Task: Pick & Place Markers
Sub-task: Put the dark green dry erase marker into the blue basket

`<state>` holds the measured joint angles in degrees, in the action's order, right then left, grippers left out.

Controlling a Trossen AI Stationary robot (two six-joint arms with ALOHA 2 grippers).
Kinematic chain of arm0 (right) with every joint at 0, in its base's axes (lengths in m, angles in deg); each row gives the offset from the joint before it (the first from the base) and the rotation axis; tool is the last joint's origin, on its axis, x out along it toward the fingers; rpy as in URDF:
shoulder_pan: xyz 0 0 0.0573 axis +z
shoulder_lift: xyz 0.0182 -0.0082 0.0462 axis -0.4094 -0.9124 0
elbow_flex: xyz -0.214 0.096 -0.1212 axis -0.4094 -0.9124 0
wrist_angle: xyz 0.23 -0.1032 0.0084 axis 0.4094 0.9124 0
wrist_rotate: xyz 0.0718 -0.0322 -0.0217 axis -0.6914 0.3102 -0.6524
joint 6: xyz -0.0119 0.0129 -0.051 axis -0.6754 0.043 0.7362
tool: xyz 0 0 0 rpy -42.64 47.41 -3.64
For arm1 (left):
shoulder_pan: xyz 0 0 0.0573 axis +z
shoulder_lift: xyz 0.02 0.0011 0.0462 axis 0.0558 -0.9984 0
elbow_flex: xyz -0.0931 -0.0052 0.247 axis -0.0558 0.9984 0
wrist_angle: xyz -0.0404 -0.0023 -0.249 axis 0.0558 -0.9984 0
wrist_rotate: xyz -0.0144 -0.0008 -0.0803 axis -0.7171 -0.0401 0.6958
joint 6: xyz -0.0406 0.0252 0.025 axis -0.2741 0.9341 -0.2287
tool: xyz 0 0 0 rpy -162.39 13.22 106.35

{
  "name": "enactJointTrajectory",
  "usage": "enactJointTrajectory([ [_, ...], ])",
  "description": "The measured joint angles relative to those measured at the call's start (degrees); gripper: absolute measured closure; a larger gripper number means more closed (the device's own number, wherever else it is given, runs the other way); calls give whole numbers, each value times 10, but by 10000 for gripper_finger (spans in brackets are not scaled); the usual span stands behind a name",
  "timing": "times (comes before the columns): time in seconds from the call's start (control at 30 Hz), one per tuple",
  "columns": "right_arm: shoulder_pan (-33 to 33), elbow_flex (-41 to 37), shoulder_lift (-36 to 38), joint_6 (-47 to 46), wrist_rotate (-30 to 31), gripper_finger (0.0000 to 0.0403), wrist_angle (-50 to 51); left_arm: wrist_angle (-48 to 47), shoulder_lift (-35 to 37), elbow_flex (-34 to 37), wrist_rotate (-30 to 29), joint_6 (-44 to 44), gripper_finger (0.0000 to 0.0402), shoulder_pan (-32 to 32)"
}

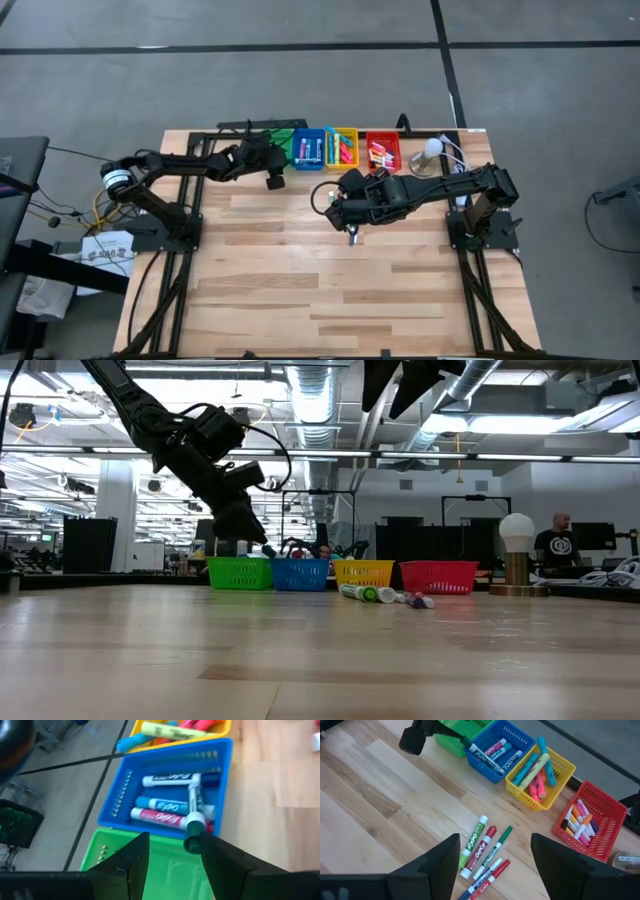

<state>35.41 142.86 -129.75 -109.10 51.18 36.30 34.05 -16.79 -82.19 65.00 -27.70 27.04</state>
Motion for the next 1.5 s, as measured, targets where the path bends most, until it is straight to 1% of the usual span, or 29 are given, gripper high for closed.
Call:
enactJointTrajectory([
  [0.1,0,0,0,0,0,168,0,-2,0,0,0,0,229,-17],
  [0.23,0,0,0,0,0,168,0,-29,1,0,0,0,229,-38],
  [0.3,0,0,0,0,0,168,0,-44,2,0,-9,0,229,-44],
  [0.57,-2,0,0,1,0,168,0,-48,2,1,-16,0,229,-36],
  [0.67,-5,0,0,4,1,168,0,-47,-4,1,3,12,229,-27],
  [0.77,-5,0,0,5,2,168,0,-44,-19,1,8,34,229,-25],
  [1.0,-5,0,0,5,2,168,2,-9,-44,1,2,75,229,-25],
  [1.37,-8,0,0,5,1,168,2,29,-44,1,0,75,229,-25],
  [1.5,-13,0,0,6,1,168,3,56,-44,1,0,74,229,-25],
])
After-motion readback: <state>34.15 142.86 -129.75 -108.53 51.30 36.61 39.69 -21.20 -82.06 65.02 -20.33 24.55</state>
